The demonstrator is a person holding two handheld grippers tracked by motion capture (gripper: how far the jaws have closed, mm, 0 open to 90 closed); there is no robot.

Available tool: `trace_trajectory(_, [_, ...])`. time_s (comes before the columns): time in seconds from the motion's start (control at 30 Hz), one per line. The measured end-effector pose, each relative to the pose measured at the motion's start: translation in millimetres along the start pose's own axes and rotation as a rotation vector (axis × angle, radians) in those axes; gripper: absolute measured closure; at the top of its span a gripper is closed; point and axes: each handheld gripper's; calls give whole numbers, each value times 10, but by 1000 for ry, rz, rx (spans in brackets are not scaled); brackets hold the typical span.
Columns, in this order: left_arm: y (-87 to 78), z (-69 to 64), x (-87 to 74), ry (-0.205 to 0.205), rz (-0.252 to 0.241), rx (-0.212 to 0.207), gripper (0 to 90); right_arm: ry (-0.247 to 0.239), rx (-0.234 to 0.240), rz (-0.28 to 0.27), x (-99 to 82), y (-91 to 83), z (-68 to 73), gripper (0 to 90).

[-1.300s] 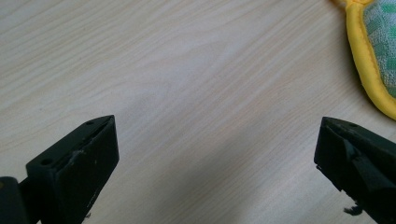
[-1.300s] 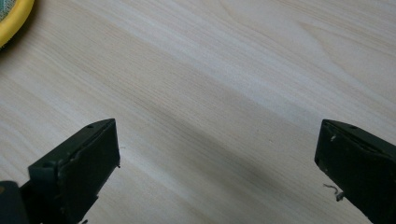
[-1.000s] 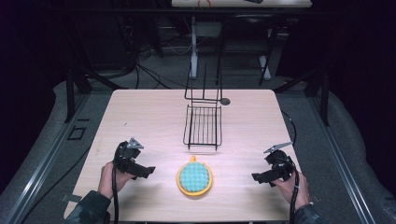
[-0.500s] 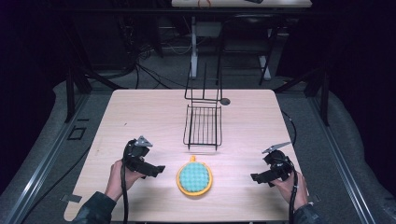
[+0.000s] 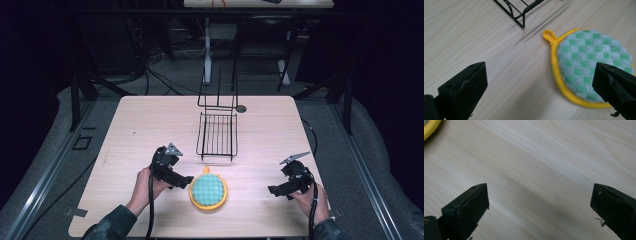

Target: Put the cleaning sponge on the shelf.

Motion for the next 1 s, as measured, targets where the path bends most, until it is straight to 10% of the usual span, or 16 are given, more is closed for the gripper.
trace_trajectory(1.0, [485,-190,277,60,98,-104,239,-1,26,8,-1,15,1,1])
Point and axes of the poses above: each handheld gripper's, and its own axes: y roughly forward along the jaws, x roughly out of its top, z roughly to its left, and after that the axes turned 11 degrees about y, right-handed
